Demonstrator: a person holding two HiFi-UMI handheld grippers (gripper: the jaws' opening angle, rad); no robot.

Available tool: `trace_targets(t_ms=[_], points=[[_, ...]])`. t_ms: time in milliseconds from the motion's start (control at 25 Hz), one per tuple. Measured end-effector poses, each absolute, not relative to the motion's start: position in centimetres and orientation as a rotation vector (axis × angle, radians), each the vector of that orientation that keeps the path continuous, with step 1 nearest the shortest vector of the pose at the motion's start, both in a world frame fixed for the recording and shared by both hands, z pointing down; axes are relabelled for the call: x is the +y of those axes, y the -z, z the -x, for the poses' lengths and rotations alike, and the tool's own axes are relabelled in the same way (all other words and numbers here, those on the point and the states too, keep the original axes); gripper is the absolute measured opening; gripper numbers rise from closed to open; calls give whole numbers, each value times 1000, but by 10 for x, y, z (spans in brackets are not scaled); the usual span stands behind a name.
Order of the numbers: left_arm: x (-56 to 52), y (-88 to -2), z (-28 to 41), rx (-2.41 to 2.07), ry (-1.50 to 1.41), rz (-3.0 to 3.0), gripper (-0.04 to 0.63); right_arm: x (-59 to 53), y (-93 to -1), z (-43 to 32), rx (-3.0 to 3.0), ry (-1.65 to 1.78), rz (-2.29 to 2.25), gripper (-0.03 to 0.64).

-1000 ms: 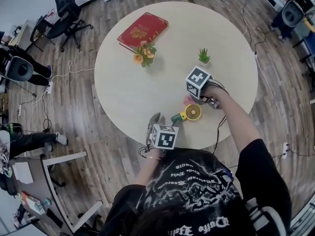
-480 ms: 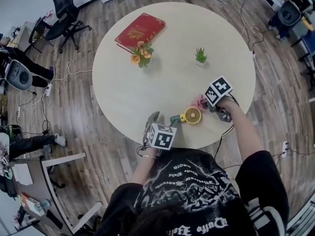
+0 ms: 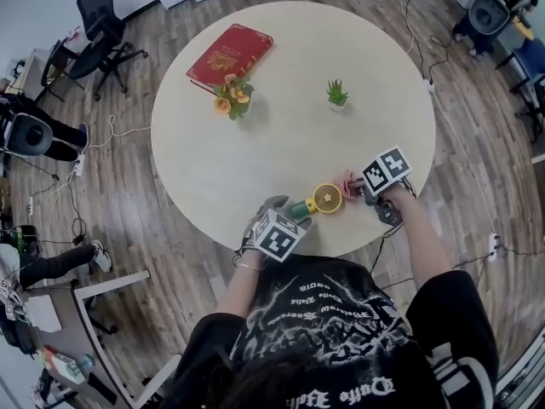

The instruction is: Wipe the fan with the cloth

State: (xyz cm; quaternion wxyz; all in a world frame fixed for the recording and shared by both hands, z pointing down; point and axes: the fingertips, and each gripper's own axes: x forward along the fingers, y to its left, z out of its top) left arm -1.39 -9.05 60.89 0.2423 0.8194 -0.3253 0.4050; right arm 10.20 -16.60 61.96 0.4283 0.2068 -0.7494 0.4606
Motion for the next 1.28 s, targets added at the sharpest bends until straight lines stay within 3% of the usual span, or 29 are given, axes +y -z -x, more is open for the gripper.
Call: trace_targets(t_ms=[40,80,120,160,560,760,960,1120,1280], points=[[-89,-612,14,-882,-1136,-2236,353,-163,-620,-103,-1874,-1160,-521,28],[-88,-615,15,-885,-1157,-2233,307,-160,-621,-104,-1878,-1168,-527,28],[-88,-617,16,-896,-1168,-2233,219,-157,-622,-106,-1881,-1176,-534,28],[-89,-617,16,-908,-1171,-2234,206,-155,-622,-108,-1884,-1186,-542,28],[-87,-618,9,-909,-1152,-2204,201,-121,-626,-110,-1856,-1198,-504,28],[-85,-618,10,-946,-1126,-2151,201,-117,-631,-102,-1841,-1275,-695,28],[-85,-619,12,-973,-1136,-2147,198,-107,-632,-98,-1827,-1425,-820,26],[-86,-619,11,-1032,-1058,-2107,190,-92,-633,-72,-1725,-1802,-859,28],[-85,-620,9,-998,-1144,-2164,176,-86,-636,-50,-1772,-1780,-850,28]])
